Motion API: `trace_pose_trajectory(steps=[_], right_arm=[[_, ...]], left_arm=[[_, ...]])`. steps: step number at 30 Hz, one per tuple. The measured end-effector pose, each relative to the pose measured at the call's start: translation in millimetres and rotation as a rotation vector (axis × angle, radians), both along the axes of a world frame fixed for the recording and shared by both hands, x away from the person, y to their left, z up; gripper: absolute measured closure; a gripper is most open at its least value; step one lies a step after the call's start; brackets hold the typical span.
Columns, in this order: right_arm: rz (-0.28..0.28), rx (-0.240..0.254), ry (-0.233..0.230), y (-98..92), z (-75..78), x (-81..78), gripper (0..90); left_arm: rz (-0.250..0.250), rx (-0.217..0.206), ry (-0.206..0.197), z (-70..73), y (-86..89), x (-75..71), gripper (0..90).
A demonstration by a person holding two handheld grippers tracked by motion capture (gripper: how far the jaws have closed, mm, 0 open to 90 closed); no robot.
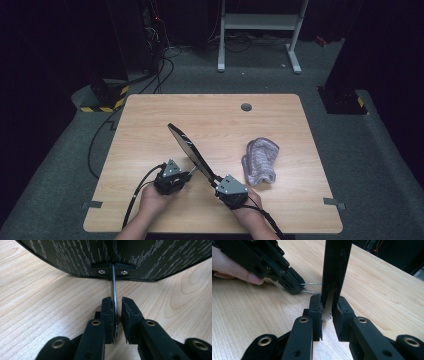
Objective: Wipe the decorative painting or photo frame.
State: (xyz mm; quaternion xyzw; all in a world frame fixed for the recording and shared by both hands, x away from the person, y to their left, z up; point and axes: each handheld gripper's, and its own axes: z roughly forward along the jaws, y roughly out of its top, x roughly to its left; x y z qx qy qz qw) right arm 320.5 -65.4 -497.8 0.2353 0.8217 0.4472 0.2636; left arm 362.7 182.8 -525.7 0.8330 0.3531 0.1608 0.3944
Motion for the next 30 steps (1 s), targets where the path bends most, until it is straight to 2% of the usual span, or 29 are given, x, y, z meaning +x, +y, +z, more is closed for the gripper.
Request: trace_pose_trajectory(steps=[7,10,12,16,18,22,25,30], right_arm=[[0.007,0.009,0.011,-0.3,-0.2,-0.7,75.0],[0.02,0.013,0.019,-0.3,0.5,-2.3,68.6],[0.036,0.008,0.032,-1.7,1.3,-3.8,62.0],[0.062,0.031,0.048,-10.4,4.8,-9.6,55.3],[0.073,0.042,0.051,-17.7,8.1,-11.8,58.2],[0.087,0.067,0.044,-34.9,14.4,-10.7,58.3],[0.052,0.067,0.043,-48.2,13.9,-5.8,58.3],[-0.087,0.071,0.038,-67.8,17.3,5.6,57.6]], left_arm=[[-0.016,0.031,-0.012,2.3,4.6,-7.1,74.6],[-0.024,0.04,-0.01,2.9,8.0,-10.2,75.0],[-0.022,0.038,-0.01,2.7,10.0,-11.5,76.5],[-0.018,0.021,-0.008,1.9,13.7,-12.2,77.5],[-0.02,0.014,-0.002,1.3,15.7,-11.9,77.6],[-0.019,0.009,-0.005,0.7,18.7,-11.8,77.6],[-0.015,0.003,-0.002,0.0,19.5,-10.5,76.4],[-0.011,-0.006,0.008,-0.6,19.2,-8.3,75.3]])
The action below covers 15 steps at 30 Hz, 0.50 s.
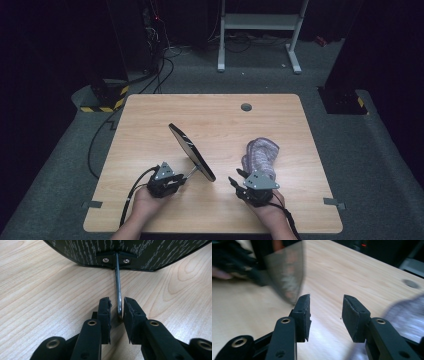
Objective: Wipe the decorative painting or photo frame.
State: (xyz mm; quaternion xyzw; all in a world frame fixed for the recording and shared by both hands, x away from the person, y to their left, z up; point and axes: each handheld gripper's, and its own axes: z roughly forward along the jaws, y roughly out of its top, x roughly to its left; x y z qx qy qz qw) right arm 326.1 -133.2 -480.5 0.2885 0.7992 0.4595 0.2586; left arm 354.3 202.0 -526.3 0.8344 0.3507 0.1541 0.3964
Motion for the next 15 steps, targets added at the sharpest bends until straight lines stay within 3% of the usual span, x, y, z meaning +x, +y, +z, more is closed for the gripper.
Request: trace_pose_trajectory(steps=[8,10,15], right_arm=[[-0.168,0.013,-0.002,-26.8,8.1,13.0,47.6],[-0.214,0.009,0.0,-32.6,10.1,16.3,43.9],[-0.323,-0.003,0.058,-46.8,5.9,30.5,36.1]], left_arm=[[-0.01,0.005,-0.005,-0.3,-3.4,-1.0,70.7],[-0.004,0.033,-0.026,0.0,-5.6,-2.7,67.7],[0.008,0.032,-0.027,-0.1,-6.0,-2.5,67.8]])
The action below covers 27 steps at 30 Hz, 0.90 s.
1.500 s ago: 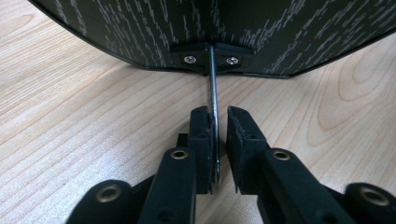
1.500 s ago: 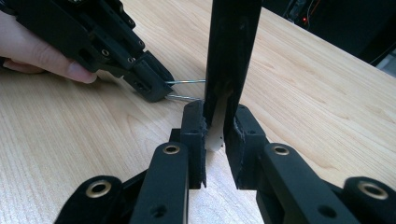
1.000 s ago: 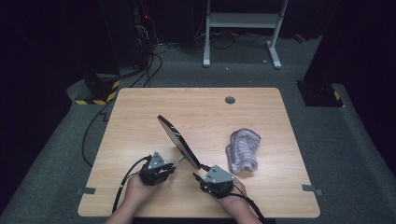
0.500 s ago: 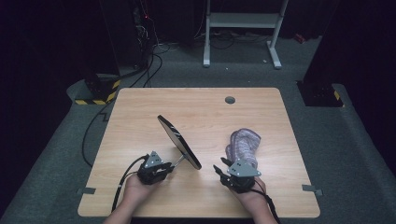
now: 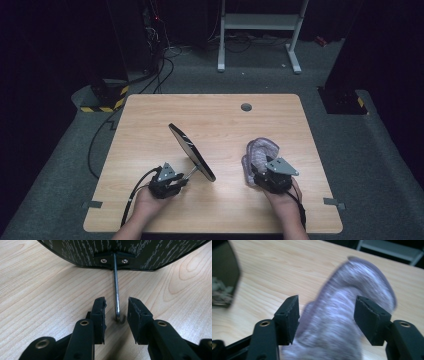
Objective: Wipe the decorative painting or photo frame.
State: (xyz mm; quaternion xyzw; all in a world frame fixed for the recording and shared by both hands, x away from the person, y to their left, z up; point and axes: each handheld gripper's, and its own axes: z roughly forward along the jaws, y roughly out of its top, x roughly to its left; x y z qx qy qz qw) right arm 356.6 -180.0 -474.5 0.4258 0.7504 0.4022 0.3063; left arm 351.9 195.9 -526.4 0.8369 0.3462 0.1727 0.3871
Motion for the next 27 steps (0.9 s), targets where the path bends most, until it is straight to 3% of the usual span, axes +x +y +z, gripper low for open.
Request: trace_pose_trajectory(steps=[2,6,13,18,21,24,27], right_arm=[[-0.028,-0.008,0.022,-4.3,-3.3,4.9,35.2],[-0.046,-0.006,0.074,-8.5,-10.0,12.8,34.3],[-0.093,-0.002,0.13,-13.6,-17.7,23.1,28.9],[-0.108,-0.025,0.166,-16.3,-27.6,30.5,30.7],[-0.108,-0.016,0.218,-16.5,-33.5,36.1,31.2],[-0.077,-0.002,0.273,-15.8,-40.8,40.8,37.8],[-0.053,0.005,0.282,-14.7,-40.8,41.1,47.5]], left_arm=[[-0.001,-0.001,0.002,0.1,0.2,-0.2,77.1],[0.003,-0.007,0.014,0.4,0.0,0.7,87.6],[0.001,-0.008,0.016,0.1,-0.2,0.2,87.7],[0.006,-0.009,0.017,0.1,-0.5,0.0,87.7],[0.006,-0.006,0.017,0.3,-0.7,-0.1,87.7],[0.006,-0.008,0.019,0.3,-0.7,-0.1,87.7],[0.008,-0.004,0.011,0.5,-0.8,0.1,87.7]])
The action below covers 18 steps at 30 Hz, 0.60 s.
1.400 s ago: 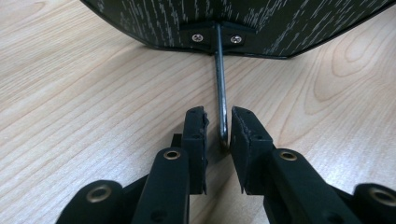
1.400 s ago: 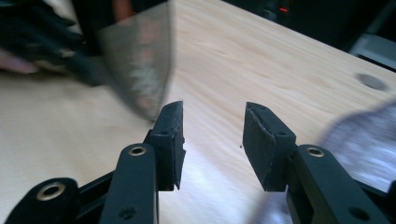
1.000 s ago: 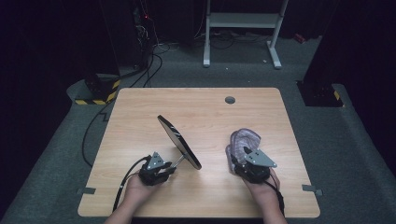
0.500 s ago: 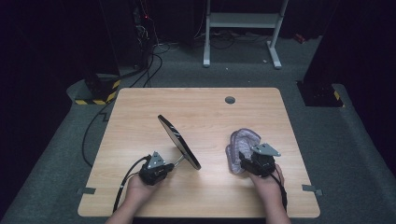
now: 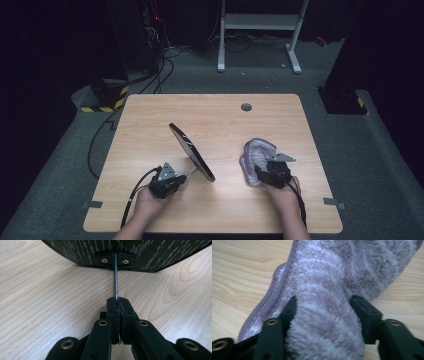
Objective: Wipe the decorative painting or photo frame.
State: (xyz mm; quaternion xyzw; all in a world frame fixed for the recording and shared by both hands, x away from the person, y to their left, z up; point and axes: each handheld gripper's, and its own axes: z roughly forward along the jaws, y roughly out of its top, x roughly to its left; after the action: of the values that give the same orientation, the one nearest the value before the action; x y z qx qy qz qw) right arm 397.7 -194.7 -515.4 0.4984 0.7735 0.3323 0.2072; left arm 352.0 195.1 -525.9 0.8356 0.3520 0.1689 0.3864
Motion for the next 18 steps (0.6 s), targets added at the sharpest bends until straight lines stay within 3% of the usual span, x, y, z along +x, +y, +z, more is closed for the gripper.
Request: trace_pose_trajectory(steps=[5,9,13,18], right_arm=[[0.039,-0.011,-0.008,3.2,1.3,-2.8,63.0],[0.049,0.001,-0.032,3.3,4.5,-5.6,67.9],[0.055,0.017,-0.12,5.3,17.0,-14.9,68.3],[0.076,0.08,-0.238,10.1,39.7,-30.6,68.3]], left_arm=[[0.003,0.011,-0.001,0.7,-1.2,-0.2,87.7],[0.003,0.014,0.009,1.6,-1.7,0.4,87.7],[0.004,0.014,0.008,1.6,-1.9,0.8,88.0],[0.003,0.007,0.014,1.6,-1.9,1.8,88.3]])
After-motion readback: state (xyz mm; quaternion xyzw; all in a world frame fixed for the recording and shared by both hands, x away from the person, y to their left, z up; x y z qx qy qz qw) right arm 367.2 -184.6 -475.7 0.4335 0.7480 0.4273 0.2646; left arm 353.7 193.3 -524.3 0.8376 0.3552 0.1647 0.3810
